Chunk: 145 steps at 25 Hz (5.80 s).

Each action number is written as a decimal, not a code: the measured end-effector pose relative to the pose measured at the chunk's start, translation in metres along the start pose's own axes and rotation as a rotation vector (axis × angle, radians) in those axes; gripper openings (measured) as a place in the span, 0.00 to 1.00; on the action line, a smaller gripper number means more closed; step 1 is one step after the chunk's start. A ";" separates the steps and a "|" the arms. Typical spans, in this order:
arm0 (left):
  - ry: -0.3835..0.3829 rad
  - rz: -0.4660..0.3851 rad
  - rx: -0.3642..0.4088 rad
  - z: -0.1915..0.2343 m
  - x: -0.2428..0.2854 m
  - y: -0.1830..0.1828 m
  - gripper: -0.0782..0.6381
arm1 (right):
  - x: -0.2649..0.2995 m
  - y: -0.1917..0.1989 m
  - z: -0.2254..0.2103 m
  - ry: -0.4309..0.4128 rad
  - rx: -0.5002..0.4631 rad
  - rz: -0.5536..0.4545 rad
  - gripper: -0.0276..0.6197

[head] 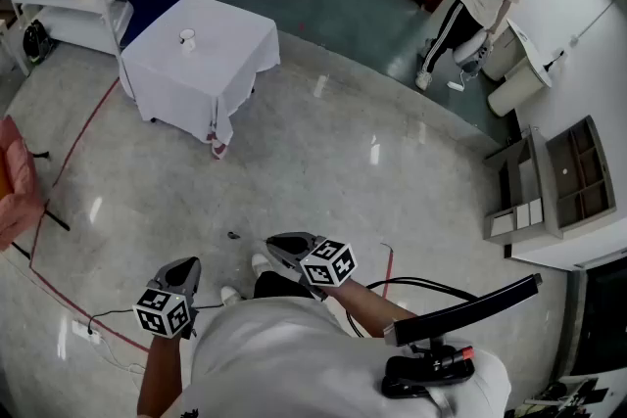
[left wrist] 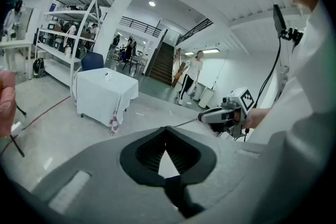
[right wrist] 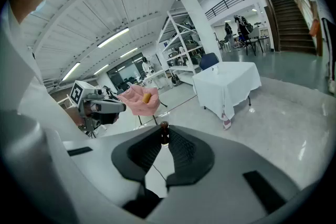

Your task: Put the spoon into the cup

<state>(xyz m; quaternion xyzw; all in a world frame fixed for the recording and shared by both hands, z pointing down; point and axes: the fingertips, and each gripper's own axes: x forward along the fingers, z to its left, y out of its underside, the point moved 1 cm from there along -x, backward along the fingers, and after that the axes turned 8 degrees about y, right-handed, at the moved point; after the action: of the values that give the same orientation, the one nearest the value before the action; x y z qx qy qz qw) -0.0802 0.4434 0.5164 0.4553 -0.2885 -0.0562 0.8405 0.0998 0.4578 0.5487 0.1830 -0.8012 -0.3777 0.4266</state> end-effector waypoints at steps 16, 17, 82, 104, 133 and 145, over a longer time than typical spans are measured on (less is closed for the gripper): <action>-0.053 -0.004 0.061 0.014 0.124 -0.111 0.12 | 0.015 -0.085 -0.143 -0.060 0.028 0.019 0.12; -0.061 -0.002 0.069 0.016 0.131 -0.115 0.12 | 0.018 -0.088 -0.152 -0.063 0.034 0.024 0.12; -0.481 -0.094 -0.145 0.532 0.260 -0.470 0.12 | 0.668 -0.554 -0.529 -0.032 -0.019 0.384 0.12; -0.553 -0.113 -0.223 0.534 0.242 -0.456 0.12 | 0.718 -0.536 -0.538 -0.068 0.040 0.451 0.15; -0.361 -0.176 -0.094 0.477 0.168 -0.408 0.13 | 0.568 -0.498 -0.442 0.048 0.043 0.255 0.11; -0.246 -0.171 -0.065 0.431 0.119 -0.356 0.12 | 0.467 -0.421 -0.293 -0.030 -0.047 0.226 0.06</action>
<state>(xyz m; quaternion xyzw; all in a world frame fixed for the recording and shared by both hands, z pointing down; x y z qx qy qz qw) -0.1529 -0.1211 0.4651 0.4405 -0.3474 -0.1921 0.8052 0.0624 -0.2344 0.5856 0.0757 -0.8141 -0.3484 0.4584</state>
